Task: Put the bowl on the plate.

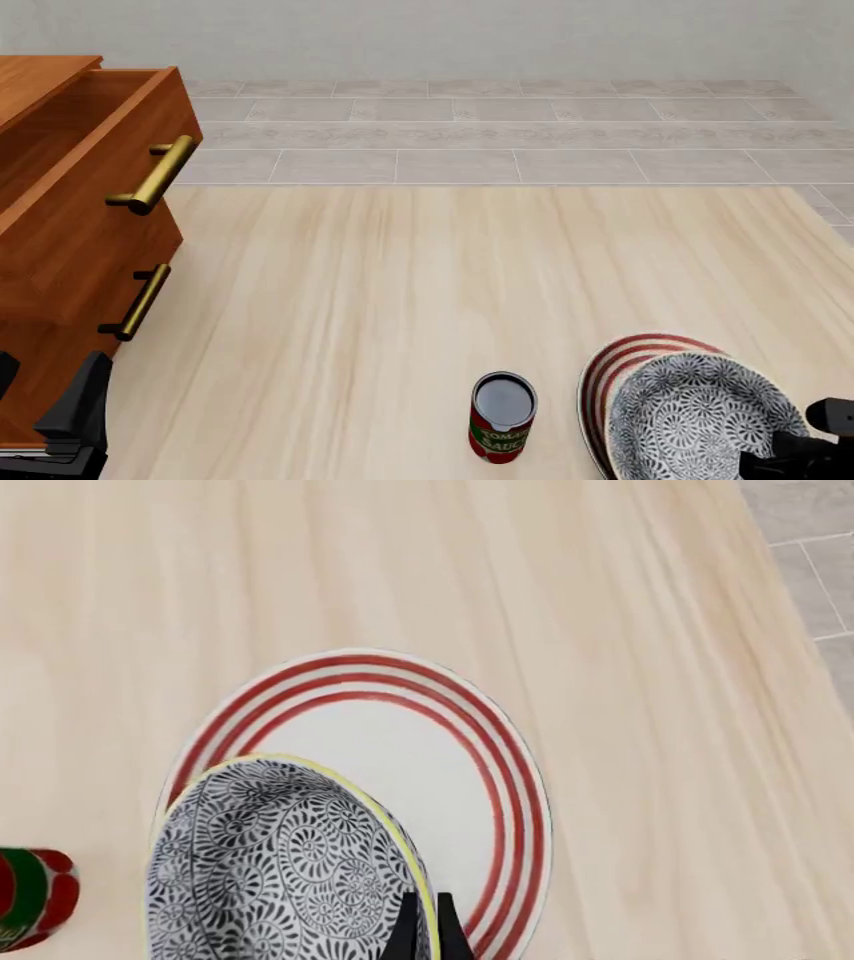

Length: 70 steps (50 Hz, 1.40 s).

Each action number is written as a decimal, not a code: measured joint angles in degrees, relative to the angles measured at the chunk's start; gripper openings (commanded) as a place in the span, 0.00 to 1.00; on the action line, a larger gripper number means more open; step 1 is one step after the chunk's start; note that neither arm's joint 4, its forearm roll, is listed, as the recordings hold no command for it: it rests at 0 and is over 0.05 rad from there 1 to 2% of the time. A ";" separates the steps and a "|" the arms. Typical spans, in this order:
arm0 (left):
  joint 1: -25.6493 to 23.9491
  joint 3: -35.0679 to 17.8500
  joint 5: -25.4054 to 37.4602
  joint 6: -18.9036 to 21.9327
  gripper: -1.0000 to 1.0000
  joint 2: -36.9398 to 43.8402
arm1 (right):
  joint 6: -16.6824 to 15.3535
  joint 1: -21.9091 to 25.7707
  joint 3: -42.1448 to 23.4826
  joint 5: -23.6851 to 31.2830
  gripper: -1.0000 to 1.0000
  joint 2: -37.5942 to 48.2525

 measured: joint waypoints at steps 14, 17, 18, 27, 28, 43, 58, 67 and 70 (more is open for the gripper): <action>0.00 0.00 0.00 0.00 1.00 0.00 | -0.84 -1.41 0.17 -1.92 0.00 1.64; 0.00 0.00 0.00 0.00 1.00 0.00 | -0.93 -1.59 0.09 -2.08 1.00 1.76; 0.00 0.00 0.00 0.00 1.00 0.00 | -0.93 -1.62 0.05 -2.09 1.00 1.75; 0.00 0.00 0.00 0.00 1.00 0.00 | -1.02 -1.64 -0.54 -1.70 1.00 1.45; 0.00 0.00 0.00 0.00 1.00 0.00 | -1.08 -1.62 -0.59 -1.66 1.00 1.42; 0.00 0.00 0.00 0.00 1.00 0.00 | -1.52 -1.61 -2.17 -0.52 1.00 0.70; 0.00 0.00 0.00 0.00 1.00 0.00 | -3.04 -2.93 -7.10 3.43 1.00 -1.41; 0.00 0.00 0.00 0.00 1.00 0.00 | -4.25 -4.82 -10.58 5.65 1.00 -2.45; 0.00 0.00 0.00 0.00 1.00 0.00 | -4.61 -5.32 -12.21 6.79 1.00 -3.00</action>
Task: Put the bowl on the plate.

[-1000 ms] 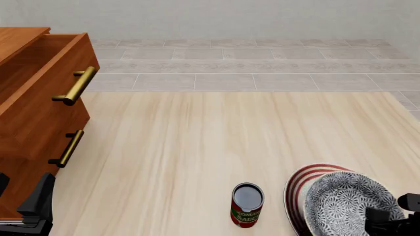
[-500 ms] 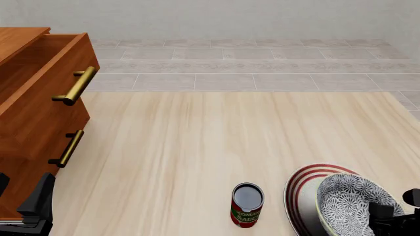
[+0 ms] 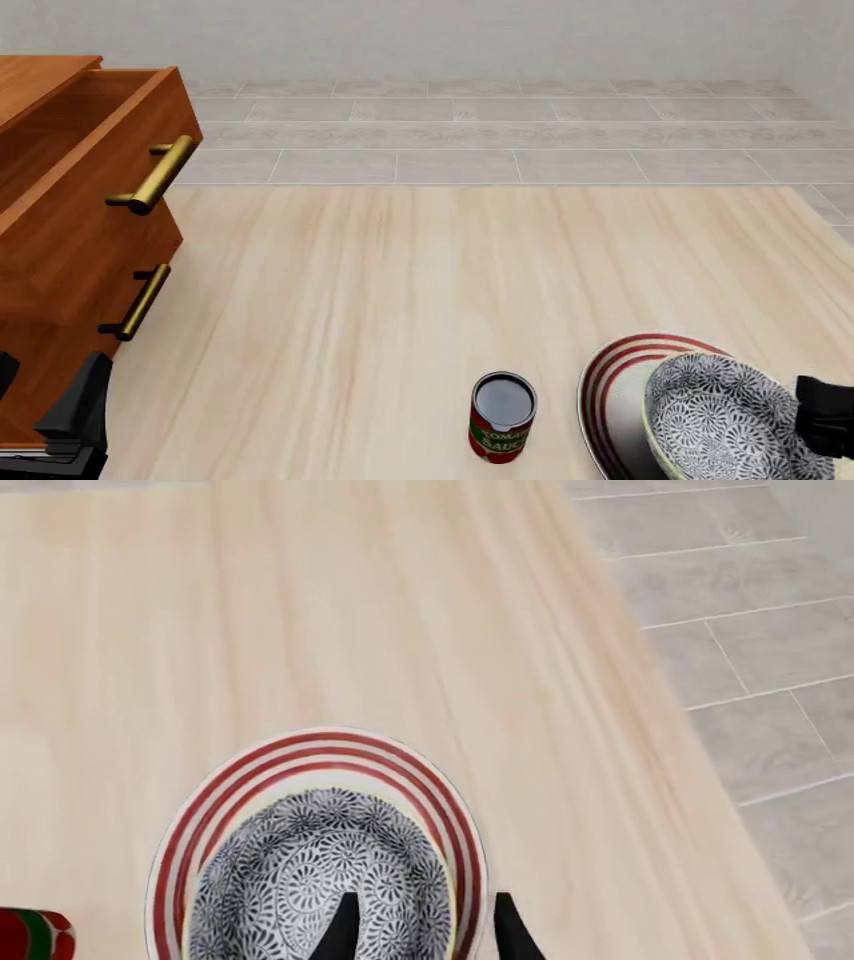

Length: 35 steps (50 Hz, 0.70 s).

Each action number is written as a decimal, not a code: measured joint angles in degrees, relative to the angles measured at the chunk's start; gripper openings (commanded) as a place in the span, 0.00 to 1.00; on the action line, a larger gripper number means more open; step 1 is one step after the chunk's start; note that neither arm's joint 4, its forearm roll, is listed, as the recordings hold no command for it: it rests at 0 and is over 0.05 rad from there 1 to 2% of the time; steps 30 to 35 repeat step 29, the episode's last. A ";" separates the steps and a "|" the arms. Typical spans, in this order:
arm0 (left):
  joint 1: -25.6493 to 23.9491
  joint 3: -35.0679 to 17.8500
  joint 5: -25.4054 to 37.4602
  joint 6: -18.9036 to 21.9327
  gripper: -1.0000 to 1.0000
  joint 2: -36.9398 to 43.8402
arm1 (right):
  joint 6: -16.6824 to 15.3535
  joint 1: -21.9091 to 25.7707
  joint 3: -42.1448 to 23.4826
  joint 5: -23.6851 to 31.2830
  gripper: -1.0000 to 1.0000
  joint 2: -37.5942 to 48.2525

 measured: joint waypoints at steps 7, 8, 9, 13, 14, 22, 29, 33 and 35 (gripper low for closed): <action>0.00 0.00 0.00 0.00 1.00 0.00 | -0.84 -0.56 -5.39 3.40 1.00 -1.46; 0.00 0.00 0.00 0.00 1.00 0.00 | -0.96 -0.62 -6.25 3.89 1.00 -1.62; 0.00 0.00 0.00 0.00 1.00 0.00 | -1.05 -0.64 -7.16 4.41 1.00 -1.77; 0.00 0.00 0.00 0.00 1.00 0.00 | -1.50 -0.46 -11.10 6.68 1.00 -2.41; 0.00 0.00 0.00 0.00 1.00 0.00 | -1.60 -0.37 -12.14 7.24 1.00 -2.54; 0.00 0.00 0.00 0.00 1.00 0.00 | -2.26 0.66 -20.37 11.22 1.00 -3.10; 0.00 0.00 0.00 0.00 1.00 0.00 | -2.78 2.33 -27.25 14.21 1.00 -3.13; 0.00 0.00 0.00 0.00 1.00 0.00 | -2.78 2.33 -27.25 14.21 1.00 -3.13; 0.00 0.00 0.00 0.00 1.00 0.00 | -2.78 2.33 -27.25 14.21 1.00 -3.13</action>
